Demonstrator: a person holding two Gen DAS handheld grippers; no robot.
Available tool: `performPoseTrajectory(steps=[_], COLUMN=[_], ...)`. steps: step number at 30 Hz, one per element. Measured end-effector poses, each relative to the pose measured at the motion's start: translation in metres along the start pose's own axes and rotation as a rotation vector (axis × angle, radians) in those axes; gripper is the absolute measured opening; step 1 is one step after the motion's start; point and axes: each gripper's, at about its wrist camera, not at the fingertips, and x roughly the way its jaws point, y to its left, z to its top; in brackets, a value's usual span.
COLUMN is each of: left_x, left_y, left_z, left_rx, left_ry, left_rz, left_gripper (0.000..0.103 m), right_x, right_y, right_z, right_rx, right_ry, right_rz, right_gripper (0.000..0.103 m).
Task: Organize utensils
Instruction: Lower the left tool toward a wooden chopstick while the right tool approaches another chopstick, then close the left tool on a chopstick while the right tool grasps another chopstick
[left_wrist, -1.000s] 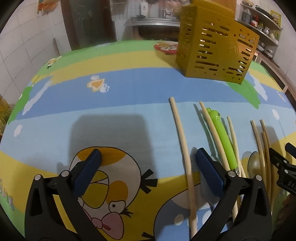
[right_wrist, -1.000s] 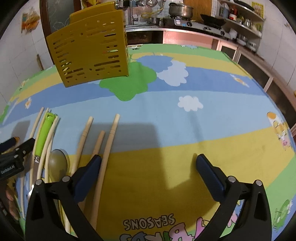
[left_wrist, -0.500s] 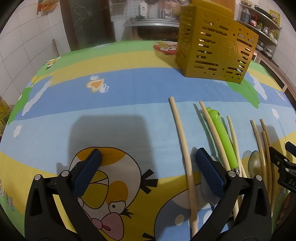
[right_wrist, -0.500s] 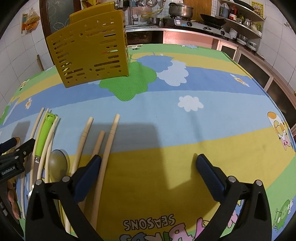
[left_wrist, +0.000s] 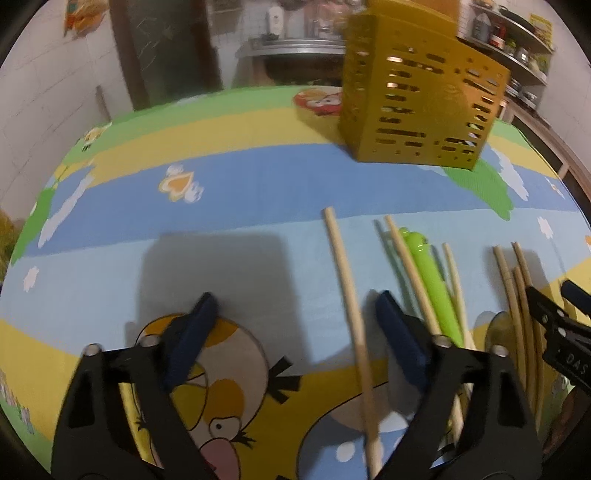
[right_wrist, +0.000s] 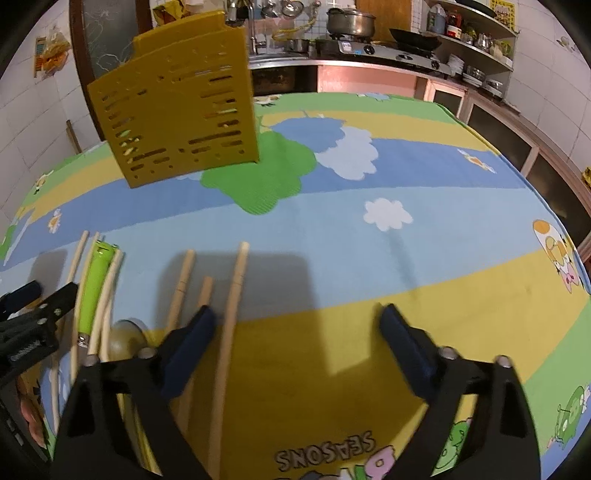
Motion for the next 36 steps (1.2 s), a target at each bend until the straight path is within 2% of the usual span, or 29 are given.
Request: performPoseTrajectory(steps=[2, 4, 6, 10, 11, 15, 18, 20, 21, 23, 27, 31, 36], left_x=[0.000, 0.000, 0.000, -0.005, -0.005, -0.001, 0.001, 0.002, 0.002, 0.003, 0.000, -0.010, -0.035], left_y=[-0.006, -0.007, -0.007, -0.002, -0.001, -0.001, -0.001, -0.001, -0.001, -0.001, -0.001, -0.004, -0.008], left_z=[0.003, 0.005, 0.006, 0.004, 0.005, 0.008, 0.012, 0.015, 0.016, 0.016, 0.014, 0.010, 0.007], left_rx=[0.014, 0.010, -0.001, -0.029, -0.033, -0.021, -0.022, -0.026, -0.031, -0.047, -0.063, -0.065, -0.051], left_ry=[-0.005, 0.000, 0.009, 0.028, 0.031, 0.037, 0.044, 0.051, 0.053, 0.052, 0.046, 0.030, -0.065], left_rz=[-0.006, -0.016, -0.020, -0.026, -0.027, -0.018, -0.021, -0.024, -0.028, -0.031, -0.041, -0.062, -0.075], left_gripper=[0.067, 0.063, 0.061, 0.049, 0.048, 0.040, 0.028, 0.017, 0.015, 0.009, 0.004, 0.005, 0.005], right_x=[-0.001, -0.002, -0.001, -0.003, -0.002, 0.002, 0.004, 0.006, 0.007, 0.008, 0.005, -0.009, -0.022], right_y=[0.003, 0.006, 0.008, 0.014, 0.018, 0.024, 0.023, 0.024, 0.025, 0.025, 0.024, 0.019, 0.011], right_z=[0.002, 0.003, 0.004, 0.006, 0.007, 0.013, 0.017, 0.019, 0.020, 0.022, 0.023, 0.027, 0.030], right_rx=[-0.008, -0.009, -0.004, -0.001, -0.008, -0.015, -0.006, -0.013, -0.014, -0.016, -0.011, -0.005, -0.002], right_ry=[-0.007, -0.008, 0.000, 0.018, 0.025, 0.029, 0.031, 0.028, 0.026, 0.022, 0.000, -0.056, -0.113], right_rz=[0.007, 0.010, 0.011, 0.020, 0.020, 0.026, 0.041, 0.047, 0.053, 0.066, 0.091, 0.116, 0.134], right_gripper=[0.069, 0.056, 0.051, 0.039, 0.038, 0.026, 0.017, 0.014, 0.011, 0.009, 0.007, 0.007, 0.007])
